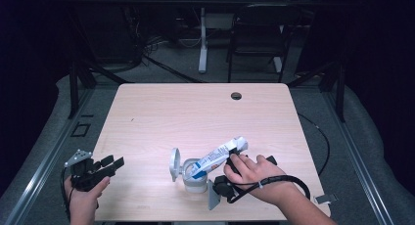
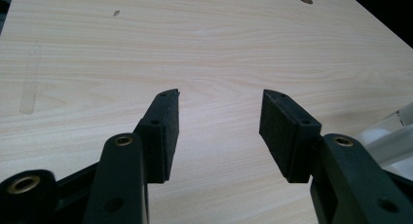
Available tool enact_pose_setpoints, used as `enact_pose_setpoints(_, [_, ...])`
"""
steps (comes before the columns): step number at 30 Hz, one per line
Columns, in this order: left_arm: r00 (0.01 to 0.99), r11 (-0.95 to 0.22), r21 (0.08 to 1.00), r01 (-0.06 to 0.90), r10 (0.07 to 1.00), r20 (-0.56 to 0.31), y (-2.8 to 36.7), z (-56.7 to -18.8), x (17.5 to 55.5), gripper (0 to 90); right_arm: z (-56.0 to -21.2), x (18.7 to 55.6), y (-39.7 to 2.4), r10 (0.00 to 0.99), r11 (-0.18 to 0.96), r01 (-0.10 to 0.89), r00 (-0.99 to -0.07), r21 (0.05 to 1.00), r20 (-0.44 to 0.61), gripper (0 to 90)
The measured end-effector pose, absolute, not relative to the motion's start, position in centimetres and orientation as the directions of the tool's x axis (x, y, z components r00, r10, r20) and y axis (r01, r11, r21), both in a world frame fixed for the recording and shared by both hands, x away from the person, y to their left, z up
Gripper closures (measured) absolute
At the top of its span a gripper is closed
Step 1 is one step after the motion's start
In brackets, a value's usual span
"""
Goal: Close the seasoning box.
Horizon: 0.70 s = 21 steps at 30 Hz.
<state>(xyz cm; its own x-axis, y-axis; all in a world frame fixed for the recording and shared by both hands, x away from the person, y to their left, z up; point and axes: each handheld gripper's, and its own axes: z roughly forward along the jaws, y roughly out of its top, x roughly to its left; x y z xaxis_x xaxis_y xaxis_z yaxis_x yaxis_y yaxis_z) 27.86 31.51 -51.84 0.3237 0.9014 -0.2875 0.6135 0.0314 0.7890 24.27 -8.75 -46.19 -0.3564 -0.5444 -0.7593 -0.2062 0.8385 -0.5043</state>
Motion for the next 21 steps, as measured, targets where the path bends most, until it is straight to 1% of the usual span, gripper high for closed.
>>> enact_pose_setpoints(10, [0.320,0.037,0.791,0.611,0.902,-0.289,31.50,-51.89,27.86,49.6,-46.06,24.34,-8.65,-0.550,0.835,-0.215,-0.356,-0.506,-0.756,88.1])
enact_pose_setpoints(11, [0.320,0.037,0.791,0.611,0.902,-0.289,31.50,-51.89,27.86,49.6,-46.05,24.31,-8.64,-0.552,0.834,-0.214,-0.353,-0.510,-0.755,88.3])
enact_pose_setpoints(12, [0.320,0.036,0.790,0.612,0.902,-0.289,31.50,-51.89,27.86,49.6,-45.92,24.16,-8.47,-0.571,0.821,-0.200,-0.343,-0.535,-0.746,88.4])
enact_pose_setpoints(13, [0.321,0.034,0.789,0.614,0.902,-0.289,31.52,-51.86,27.85,49.6,-45.94,24.19,-8.50,-0.568,0.823,-0.205,-0.344,-0.530,-0.748,88.5])
enact_pose_setpoints(14, [0.320,0.037,0.791,0.611,0.902,-0.290,31.50,-51.88,27.85,49.6,-46.04,24.34,-8.65,-0.551,0.835,-0.221,-0.354,-0.505,-0.756,88.7])
enact_pose_setpoints(17, [0.321,0.039,0.792,0.609,0.901,-0.291,31.49,-51.90,27.86,49.6,-45.79,24.24,-8.48,-0.569,0.822,-0.208,-0.343,-0.530,-0.748,89.2])
enact_pose_setpoints(21, [0.320,0.039,0.792,0.609,0.902,-0.291,31.50,-51.91,27.87,49.6,-45.71,24.23,-8.45,-0.573,0.819,-0.208,-0.343,-0.535,-0.744,89.5])
